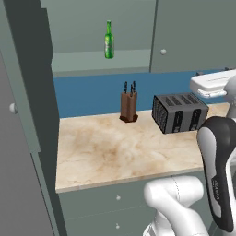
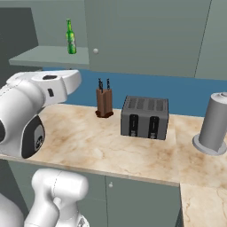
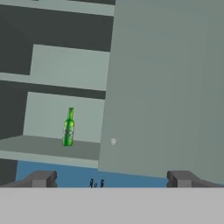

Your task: Get the candle and the beer from the cabinet and move them to the dining counter.

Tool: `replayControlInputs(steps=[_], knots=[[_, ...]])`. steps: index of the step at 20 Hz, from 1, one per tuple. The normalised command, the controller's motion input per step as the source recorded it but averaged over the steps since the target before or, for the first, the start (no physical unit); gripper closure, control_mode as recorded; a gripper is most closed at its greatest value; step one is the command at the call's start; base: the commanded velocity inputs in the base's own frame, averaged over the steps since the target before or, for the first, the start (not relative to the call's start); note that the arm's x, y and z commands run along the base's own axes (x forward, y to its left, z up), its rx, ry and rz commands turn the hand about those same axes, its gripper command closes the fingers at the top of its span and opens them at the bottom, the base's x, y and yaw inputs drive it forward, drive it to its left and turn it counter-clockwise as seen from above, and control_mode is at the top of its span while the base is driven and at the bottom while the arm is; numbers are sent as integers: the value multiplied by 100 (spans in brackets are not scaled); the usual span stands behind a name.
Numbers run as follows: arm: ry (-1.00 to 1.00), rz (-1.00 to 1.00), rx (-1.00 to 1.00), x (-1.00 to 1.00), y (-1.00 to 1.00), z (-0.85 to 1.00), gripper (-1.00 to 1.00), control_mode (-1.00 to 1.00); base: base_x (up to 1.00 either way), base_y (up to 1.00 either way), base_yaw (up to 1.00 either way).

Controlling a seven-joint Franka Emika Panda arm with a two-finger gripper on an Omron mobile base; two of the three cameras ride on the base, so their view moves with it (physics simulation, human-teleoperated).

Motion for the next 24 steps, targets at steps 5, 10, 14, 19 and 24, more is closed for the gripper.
replayControlInputs(steps=[5, 10, 14, 19, 24], knots=[[0, 0, 0, 21, 0, 0, -100, -100, 0, 0, 0], [0, 0, 0, 16, 0, 0, -100, -100, 0, 0, 0], [0, 0, 0, 16, 0, 0, -100, -100, 0, 0, 0], [0, 0, 0, 22, 0, 0, -100, -100, 0, 0, 0], [0, 0, 0, 30, 0, 0, -100, -100, 0, 0, 0]])
